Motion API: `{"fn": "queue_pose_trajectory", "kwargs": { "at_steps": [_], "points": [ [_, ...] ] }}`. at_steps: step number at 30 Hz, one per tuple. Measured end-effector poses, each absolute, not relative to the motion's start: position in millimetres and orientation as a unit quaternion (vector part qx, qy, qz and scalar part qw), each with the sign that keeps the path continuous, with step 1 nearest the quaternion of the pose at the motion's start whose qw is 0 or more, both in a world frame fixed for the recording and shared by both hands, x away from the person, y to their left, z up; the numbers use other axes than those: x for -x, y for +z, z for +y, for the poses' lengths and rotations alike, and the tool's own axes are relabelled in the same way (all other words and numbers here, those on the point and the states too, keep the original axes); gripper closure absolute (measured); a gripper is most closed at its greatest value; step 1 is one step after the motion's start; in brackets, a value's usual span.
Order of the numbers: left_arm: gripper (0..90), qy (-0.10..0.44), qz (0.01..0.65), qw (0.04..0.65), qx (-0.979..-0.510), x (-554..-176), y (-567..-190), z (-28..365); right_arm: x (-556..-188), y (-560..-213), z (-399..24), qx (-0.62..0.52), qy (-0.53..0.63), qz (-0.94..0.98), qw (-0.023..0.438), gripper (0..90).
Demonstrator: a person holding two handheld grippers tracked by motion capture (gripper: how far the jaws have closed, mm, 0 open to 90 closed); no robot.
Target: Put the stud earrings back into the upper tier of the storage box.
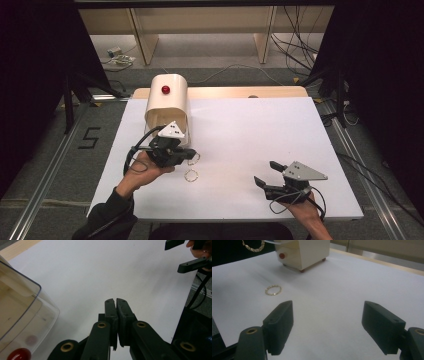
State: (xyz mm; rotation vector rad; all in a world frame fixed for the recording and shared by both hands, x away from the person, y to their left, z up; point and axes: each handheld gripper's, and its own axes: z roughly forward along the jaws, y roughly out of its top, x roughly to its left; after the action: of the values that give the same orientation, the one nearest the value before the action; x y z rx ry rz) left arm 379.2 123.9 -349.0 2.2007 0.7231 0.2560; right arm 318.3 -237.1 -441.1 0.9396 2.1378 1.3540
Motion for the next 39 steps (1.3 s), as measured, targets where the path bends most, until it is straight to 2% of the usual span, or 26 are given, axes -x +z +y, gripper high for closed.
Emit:
{"fn": "queue_pose_trajectory", "kwargs": {
  "at_steps": [39],
  "points": [
    [87.8,0.134,0.292,0.461,-0.827,-394.0,-297.0,151.0,-318.3,-442.4,-237.3,-0.348,0.489,0.771,0.214,26.0]
  ]
}}
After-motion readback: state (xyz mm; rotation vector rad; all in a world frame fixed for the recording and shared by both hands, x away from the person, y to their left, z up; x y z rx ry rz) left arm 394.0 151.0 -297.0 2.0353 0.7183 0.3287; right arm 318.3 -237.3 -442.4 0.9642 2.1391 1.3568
